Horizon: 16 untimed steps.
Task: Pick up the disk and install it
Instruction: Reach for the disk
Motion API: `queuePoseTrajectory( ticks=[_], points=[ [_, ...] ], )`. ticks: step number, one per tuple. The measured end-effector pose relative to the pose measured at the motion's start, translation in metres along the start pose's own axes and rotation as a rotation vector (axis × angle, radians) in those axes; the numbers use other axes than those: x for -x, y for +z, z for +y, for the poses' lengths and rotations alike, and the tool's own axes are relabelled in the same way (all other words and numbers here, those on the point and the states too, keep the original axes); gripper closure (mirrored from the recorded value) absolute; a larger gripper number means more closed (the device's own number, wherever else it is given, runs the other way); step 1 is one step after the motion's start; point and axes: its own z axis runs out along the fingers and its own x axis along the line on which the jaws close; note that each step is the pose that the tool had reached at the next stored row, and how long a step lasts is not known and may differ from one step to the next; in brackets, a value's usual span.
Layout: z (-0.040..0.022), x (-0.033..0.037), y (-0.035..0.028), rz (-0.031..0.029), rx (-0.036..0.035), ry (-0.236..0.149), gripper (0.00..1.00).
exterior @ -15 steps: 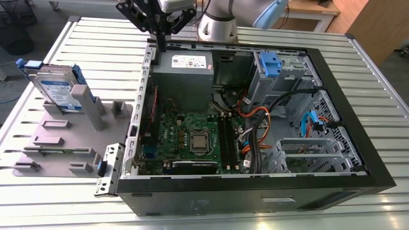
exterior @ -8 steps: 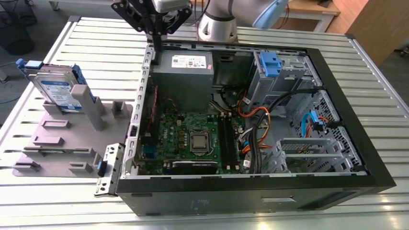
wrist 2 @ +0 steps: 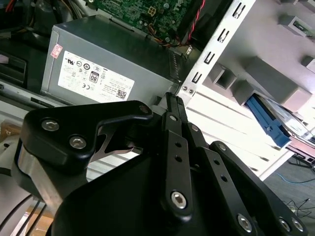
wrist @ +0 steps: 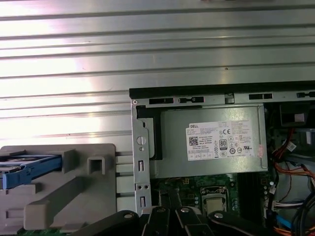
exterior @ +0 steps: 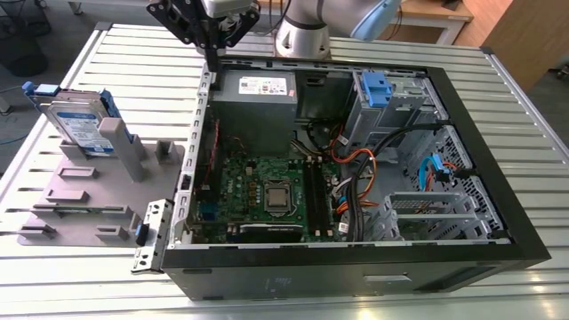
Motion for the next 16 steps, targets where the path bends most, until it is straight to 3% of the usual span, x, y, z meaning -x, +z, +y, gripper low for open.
queuePoseTrajectory(
  ticks=[16],
  points=[
    [-0.0012,-0.0156,-0.0003,0.0000,-0.0001,0.000,0.89]
  ],
)
